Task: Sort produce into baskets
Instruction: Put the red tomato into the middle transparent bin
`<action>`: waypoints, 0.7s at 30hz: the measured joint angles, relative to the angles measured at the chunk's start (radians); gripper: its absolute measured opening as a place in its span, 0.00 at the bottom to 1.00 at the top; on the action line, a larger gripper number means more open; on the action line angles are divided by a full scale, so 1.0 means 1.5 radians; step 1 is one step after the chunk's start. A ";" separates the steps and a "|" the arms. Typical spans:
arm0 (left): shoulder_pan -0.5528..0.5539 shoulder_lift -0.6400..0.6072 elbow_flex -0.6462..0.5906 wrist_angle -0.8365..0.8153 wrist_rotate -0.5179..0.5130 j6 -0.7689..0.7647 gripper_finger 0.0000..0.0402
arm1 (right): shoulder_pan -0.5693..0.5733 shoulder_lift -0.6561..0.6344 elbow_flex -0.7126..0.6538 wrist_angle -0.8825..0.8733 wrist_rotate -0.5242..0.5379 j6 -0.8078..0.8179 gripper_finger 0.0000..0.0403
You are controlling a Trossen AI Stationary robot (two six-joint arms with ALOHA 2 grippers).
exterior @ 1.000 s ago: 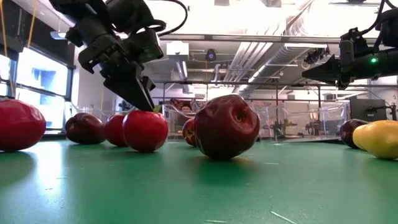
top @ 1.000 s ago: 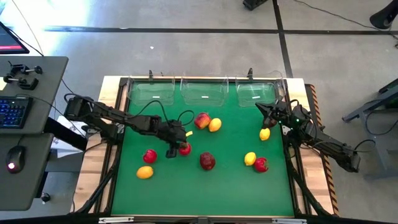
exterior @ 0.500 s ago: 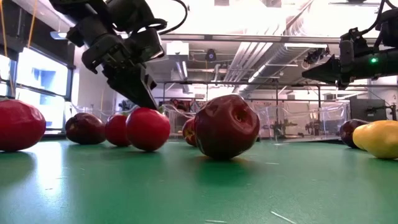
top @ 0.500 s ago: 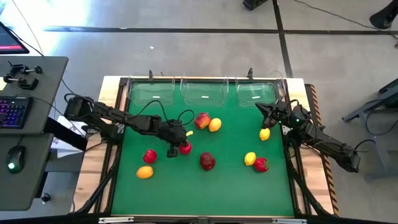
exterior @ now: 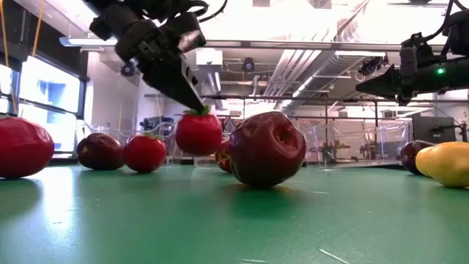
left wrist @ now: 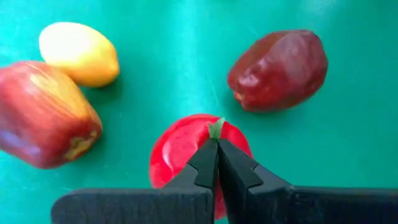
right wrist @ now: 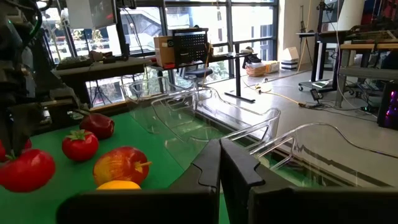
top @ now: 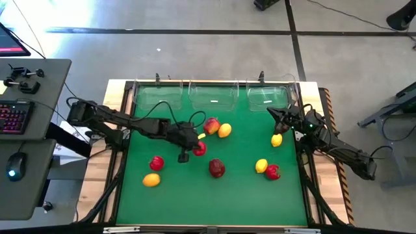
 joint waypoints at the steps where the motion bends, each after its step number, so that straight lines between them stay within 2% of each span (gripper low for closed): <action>1: 0.004 0.000 0.004 -0.002 -0.010 0.000 0.00 | 0.000 0.000 0.000 0.000 0.000 0.000 0.00; 8: 0.054 0.000 0.066 -0.022 -0.068 0.000 0.00 | 0.000 0.000 0.000 0.000 0.000 0.000 0.00; 21: 0.232 0.000 0.253 -0.092 -0.068 0.070 0.00 | 0.000 0.000 0.000 0.000 0.000 0.000 0.00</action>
